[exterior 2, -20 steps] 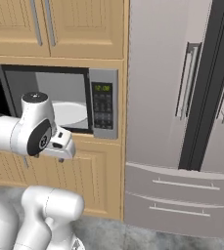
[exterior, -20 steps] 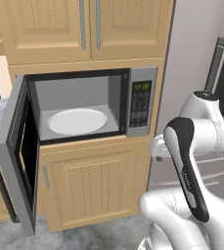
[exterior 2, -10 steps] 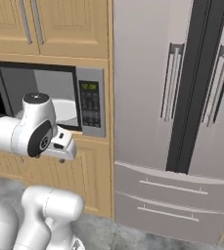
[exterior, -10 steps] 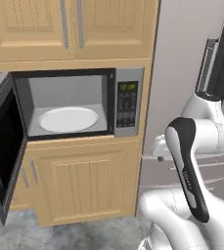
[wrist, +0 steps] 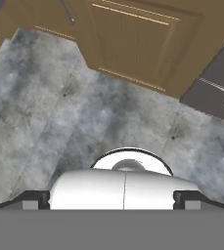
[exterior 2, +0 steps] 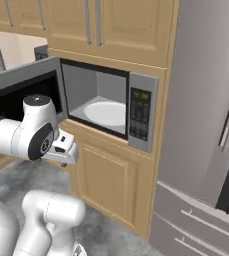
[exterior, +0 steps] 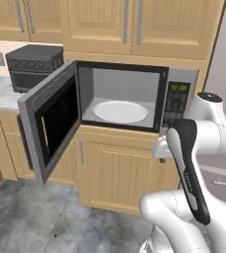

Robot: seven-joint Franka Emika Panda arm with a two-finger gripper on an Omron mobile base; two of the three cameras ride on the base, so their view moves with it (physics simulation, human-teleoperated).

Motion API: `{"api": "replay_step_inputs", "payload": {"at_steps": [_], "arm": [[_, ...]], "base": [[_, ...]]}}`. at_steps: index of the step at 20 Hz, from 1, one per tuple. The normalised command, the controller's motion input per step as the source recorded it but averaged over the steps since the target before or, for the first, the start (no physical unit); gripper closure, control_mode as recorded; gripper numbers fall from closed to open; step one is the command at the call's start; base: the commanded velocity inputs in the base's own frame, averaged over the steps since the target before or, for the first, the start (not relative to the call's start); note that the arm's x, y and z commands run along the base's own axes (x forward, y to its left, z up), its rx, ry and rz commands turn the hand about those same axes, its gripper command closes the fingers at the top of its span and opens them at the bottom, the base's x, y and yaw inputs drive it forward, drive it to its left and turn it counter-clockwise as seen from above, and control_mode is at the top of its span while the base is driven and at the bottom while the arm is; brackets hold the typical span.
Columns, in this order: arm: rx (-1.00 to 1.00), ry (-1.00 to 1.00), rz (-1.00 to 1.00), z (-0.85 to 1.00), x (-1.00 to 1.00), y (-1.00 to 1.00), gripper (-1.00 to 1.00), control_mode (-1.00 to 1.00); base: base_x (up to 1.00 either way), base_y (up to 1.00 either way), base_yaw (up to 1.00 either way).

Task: Place the sponge inside the microwave to prepare for sanitizing.

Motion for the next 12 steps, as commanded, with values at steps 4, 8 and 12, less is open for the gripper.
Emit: {"api": "replay_step_inputs", "payload": {"at_steps": [4, 8, 12], "arm": [[0.00, 0.00, 0.00, 0.00, 0.00, 0.00, -1.00, 1.00], [0.00, 0.00, 0.00, 0.00, 0.00, 0.00, -1.00, 1.00], [0.00, 0.00, 0.00, 0.00, 0.00, 0.00, -1.00, 1.00]], "base": [[0.00, -0.31, 0.67], [0.00, -0.20, 0.69], [0.00, -0.05, 0.66]]}}
